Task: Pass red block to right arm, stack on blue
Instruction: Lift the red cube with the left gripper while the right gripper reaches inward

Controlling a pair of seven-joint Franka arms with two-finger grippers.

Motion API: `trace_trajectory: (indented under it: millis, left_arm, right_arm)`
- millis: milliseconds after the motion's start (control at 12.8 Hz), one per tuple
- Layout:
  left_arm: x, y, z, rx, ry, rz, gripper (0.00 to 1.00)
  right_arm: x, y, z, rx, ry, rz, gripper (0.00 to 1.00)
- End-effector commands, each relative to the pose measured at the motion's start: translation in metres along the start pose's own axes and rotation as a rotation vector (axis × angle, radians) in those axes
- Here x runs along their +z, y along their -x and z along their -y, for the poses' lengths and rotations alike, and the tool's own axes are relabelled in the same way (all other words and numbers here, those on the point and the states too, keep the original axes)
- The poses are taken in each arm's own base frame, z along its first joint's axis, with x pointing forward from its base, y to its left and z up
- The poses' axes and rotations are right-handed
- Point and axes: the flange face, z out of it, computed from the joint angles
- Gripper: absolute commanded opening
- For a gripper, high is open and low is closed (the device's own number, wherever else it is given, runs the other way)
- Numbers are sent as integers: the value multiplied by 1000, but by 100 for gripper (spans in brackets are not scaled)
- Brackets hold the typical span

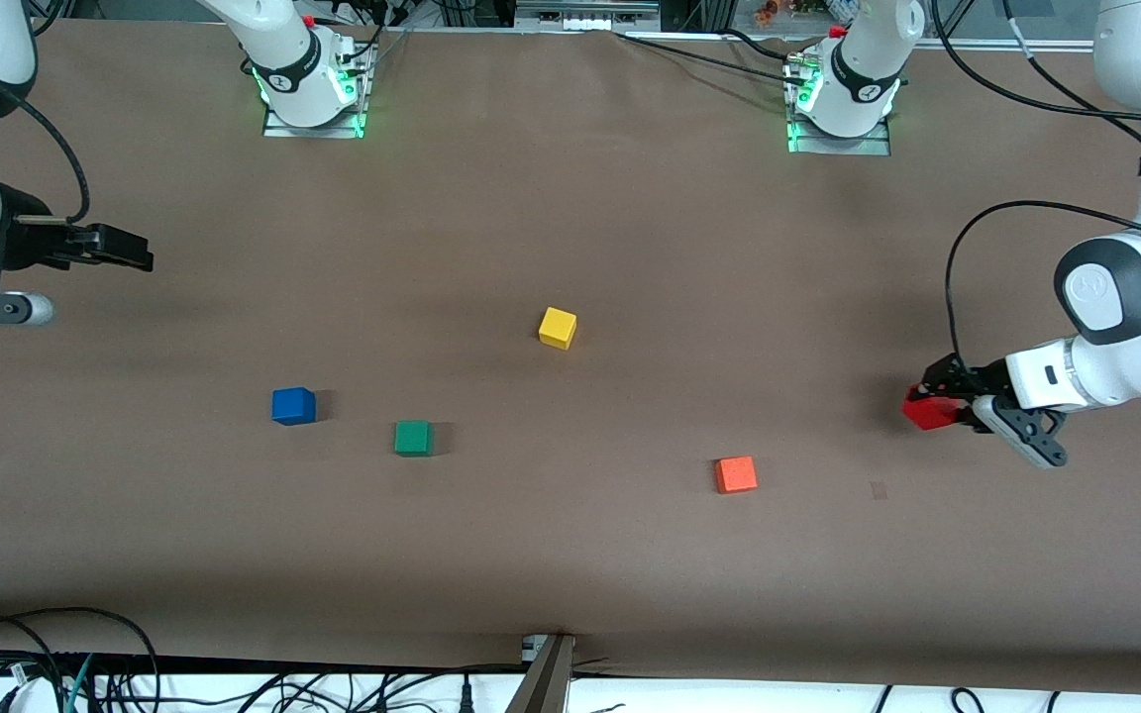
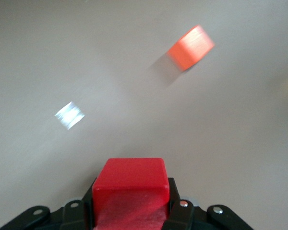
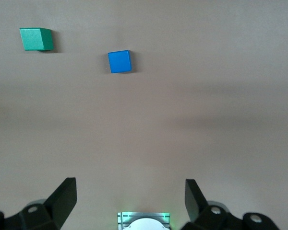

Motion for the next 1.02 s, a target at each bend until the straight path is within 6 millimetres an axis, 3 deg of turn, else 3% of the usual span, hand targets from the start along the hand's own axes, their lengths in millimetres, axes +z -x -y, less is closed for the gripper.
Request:
trace_trajectory:
  millis: [0,469,704,860,938]
  left_arm:
    - [13,-28,-32,143,102,-98,6]
    - [91,-77,-92,478,322,-429,2]
    - [108,-102,-139,560,395,-471,2]
    - [127,-133,-179,608,481,-551,6]
    - [138,-139,-191,621,517,-592,5]
  right_arm:
    - [12,-12,17,-27,-67,22,100]
    - [81,-53,65,-42,-498,181,100]
    - [127,-79,91,-67,-748,260,100]
    - [157,-96,111,-55,-928,298,100]
    - [174,-103,116,-26,-1020,318,100]
